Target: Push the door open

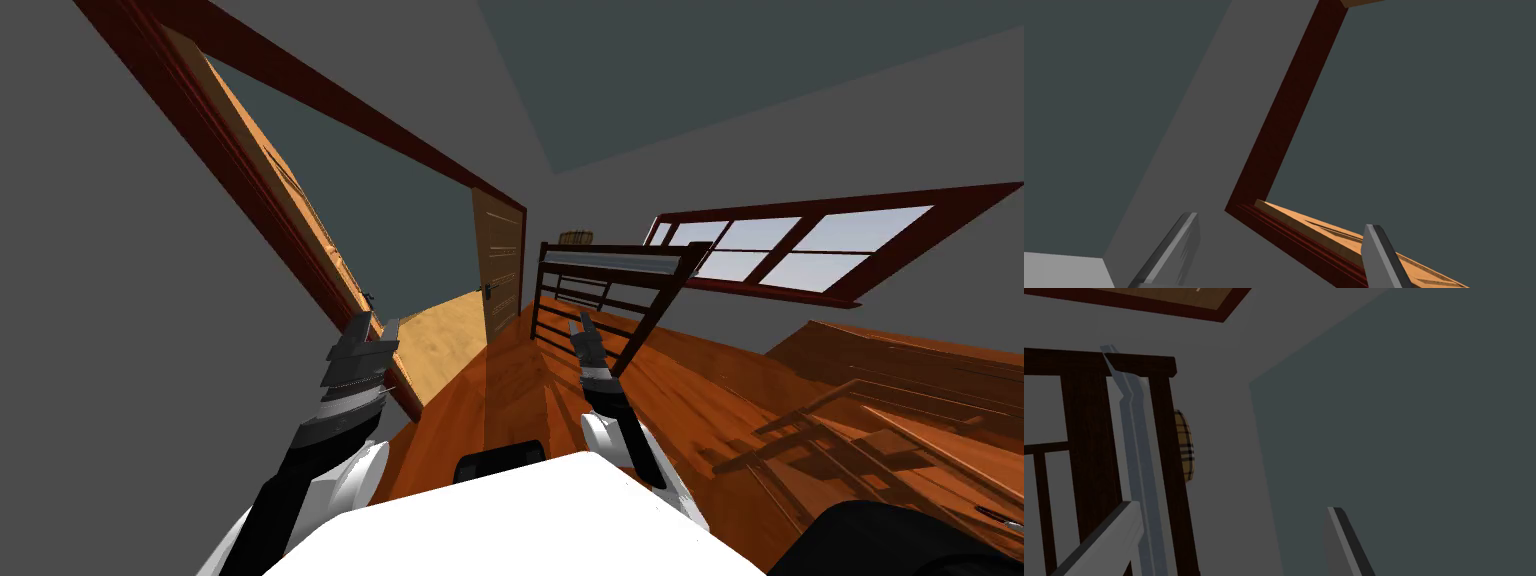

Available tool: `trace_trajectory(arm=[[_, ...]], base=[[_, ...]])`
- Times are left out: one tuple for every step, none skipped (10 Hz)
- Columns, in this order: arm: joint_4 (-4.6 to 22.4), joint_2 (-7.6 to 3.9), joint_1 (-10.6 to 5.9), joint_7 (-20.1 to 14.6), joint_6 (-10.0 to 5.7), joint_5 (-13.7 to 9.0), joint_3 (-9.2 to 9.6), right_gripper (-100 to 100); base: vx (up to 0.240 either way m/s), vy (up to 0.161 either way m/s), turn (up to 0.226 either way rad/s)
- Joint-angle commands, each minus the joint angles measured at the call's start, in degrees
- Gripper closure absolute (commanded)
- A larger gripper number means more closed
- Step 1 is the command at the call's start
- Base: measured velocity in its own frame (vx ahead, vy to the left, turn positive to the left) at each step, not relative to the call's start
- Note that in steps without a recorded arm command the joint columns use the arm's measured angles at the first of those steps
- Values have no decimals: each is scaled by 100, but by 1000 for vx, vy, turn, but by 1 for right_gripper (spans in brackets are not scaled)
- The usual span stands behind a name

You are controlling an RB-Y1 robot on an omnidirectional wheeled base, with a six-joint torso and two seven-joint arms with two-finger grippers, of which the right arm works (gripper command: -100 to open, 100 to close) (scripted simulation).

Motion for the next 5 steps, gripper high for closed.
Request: trace_trajectory(arm=[[65,-39,-2,-50,3,68,79,-100],[95,-54,-3,-73,5,99,115,-100],[139,-78,-5,-107,7,145,169,-100],[195,-104,-7,-150,10,204,238,-100],[238,-123,-9,-183,12,249,290,-100]], base=[[267,43,11],[235,-33,49],[204,-41,37],[225,-34,40],[220,-55,33]])
